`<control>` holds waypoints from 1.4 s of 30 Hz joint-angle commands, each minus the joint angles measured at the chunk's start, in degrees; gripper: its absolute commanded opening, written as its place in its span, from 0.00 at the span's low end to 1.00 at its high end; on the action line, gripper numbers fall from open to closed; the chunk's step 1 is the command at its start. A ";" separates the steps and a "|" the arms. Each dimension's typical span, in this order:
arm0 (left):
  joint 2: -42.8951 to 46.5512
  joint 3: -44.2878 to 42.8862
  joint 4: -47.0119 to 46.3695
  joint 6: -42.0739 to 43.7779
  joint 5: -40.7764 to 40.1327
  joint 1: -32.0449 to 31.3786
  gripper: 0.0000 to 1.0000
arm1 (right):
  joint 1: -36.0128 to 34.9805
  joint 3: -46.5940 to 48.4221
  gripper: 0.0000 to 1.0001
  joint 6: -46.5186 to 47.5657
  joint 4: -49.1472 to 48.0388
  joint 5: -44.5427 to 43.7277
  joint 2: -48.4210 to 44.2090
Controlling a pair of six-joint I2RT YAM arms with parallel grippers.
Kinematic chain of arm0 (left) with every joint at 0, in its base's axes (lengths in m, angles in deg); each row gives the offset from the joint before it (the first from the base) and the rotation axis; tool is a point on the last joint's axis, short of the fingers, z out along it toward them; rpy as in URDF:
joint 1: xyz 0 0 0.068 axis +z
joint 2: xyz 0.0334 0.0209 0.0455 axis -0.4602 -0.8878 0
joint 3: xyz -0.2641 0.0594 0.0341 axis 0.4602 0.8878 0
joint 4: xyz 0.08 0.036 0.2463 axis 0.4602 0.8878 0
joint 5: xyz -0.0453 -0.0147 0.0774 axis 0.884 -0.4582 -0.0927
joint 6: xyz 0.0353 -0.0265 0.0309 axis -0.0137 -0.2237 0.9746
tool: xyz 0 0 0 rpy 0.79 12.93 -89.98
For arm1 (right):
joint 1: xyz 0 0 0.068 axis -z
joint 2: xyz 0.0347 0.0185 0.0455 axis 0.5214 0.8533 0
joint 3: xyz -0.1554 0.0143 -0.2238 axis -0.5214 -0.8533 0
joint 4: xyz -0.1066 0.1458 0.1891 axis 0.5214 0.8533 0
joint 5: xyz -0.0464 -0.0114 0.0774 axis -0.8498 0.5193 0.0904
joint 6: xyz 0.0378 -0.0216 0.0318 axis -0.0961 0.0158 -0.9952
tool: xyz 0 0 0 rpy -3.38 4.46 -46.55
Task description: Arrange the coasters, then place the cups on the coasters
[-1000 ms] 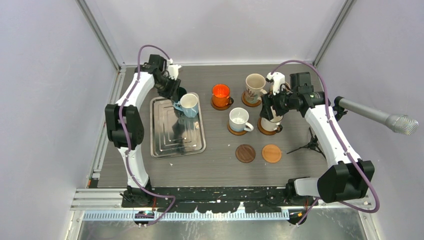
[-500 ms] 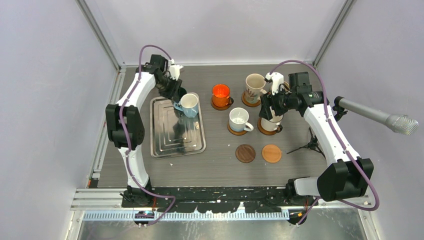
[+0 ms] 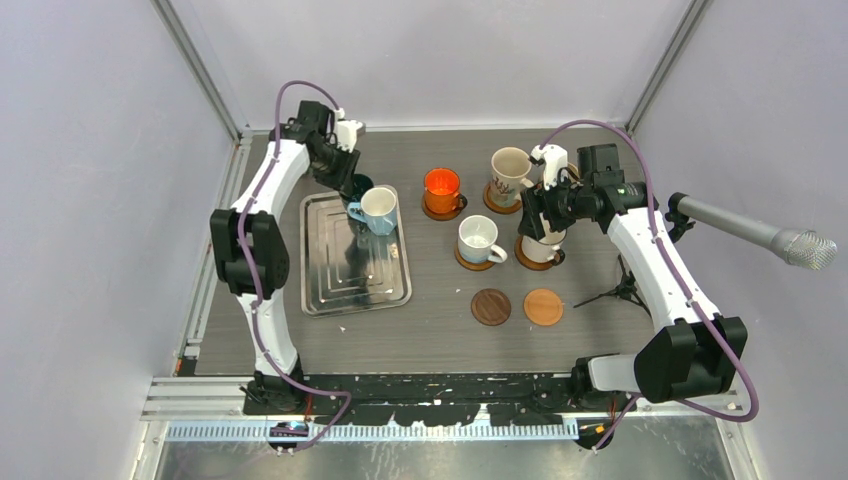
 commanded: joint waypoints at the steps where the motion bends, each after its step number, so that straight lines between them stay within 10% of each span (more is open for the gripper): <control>1: -1.29 -2.22 0.92 1.60 -0.62 -0.03 0.34 | -0.31 0.80 0.75 -0.73 -1.92 -0.21 -1.02; 42: 6.09 8.89 2.96 1.14 1.88 -1.55 0.38 | -0.78 1.16 0.76 -1.00 -3.37 0.61 -0.22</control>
